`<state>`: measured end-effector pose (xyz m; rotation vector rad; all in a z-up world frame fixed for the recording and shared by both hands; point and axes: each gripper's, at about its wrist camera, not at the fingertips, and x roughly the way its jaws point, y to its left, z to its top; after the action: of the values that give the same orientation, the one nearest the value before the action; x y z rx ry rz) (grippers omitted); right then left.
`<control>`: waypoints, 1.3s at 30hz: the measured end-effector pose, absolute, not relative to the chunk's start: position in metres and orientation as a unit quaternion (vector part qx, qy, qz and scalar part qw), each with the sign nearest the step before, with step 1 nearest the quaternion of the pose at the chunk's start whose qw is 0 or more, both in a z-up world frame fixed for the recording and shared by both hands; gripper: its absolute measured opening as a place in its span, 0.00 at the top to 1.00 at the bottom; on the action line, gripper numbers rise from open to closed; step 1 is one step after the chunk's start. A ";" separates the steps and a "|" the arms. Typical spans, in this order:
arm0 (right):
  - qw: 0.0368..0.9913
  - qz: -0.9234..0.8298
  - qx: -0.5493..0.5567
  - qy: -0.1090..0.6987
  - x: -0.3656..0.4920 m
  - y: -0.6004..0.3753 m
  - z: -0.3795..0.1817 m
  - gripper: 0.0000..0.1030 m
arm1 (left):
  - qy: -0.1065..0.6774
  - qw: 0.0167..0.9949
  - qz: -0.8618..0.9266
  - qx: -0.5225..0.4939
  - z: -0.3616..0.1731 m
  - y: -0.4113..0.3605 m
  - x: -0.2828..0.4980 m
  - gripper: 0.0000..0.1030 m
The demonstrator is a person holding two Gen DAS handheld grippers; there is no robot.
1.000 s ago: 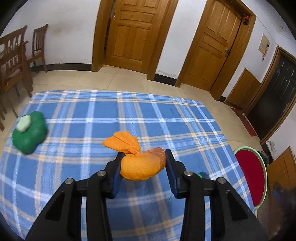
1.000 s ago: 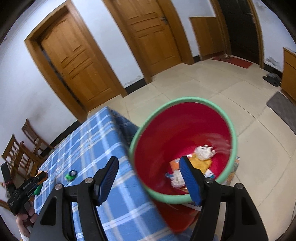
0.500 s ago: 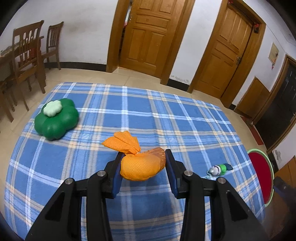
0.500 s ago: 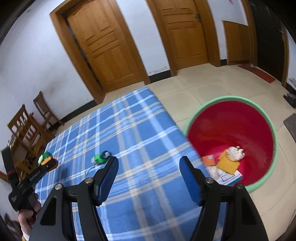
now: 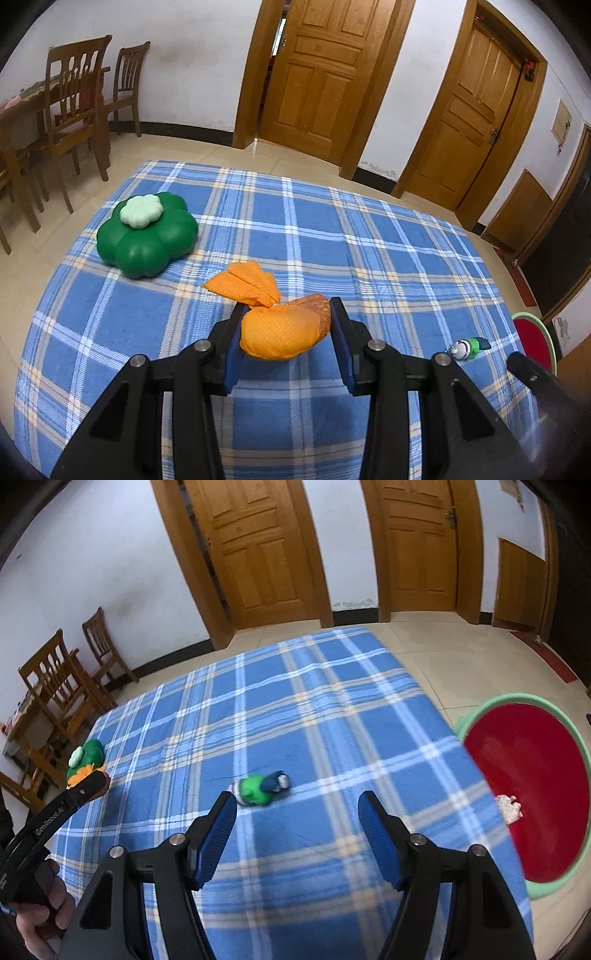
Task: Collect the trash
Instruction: 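Grasp the small green toy with the right gripper while the left gripper holds the orange toy, then carry the green toy and orange toy over the red bin and release both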
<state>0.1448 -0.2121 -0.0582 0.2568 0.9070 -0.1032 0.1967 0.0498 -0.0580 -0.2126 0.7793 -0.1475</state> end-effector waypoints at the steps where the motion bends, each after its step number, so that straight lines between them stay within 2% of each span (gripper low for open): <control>1: 0.889 -0.047 0.120 0.439 0.148 -0.209 -0.060 0.31 | 0.378 0.917 -0.070 -0.104 -0.058 0.050 0.196 0.59; 17: 0.880 -0.034 0.066 0.469 0.176 -0.182 -0.080 0.32 | 0.388 0.913 -0.061 -0.113 -0.065 0.057 0.199 0.59; 20: 0.882 -0.039 0.049 0.467 0.178 -0.178 -0.081 0.38 | 0.388 0.912 -0.062 -0.113 -0.065 0.057 0.199 0.59; 23: 0.884 -0.038 0.037 0.464 0.178 -0.177 -0.081 0.49 | 0.389 0.912 -0.063 -0.113 -0.065 0.057 0.199 0.59; 39: 0.895 -0.044 0.081 0.436 0.152 -0.202 -0.059 0.49 | 0.389 0.912 -0.065 -0.115 -0.065 0.056 0.199 0.59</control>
<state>0.1525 -0.2015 -0.0589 0.1674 0.9044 -0.0921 0.1985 0.0557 -0.0655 -0.2367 0.8024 -0.1346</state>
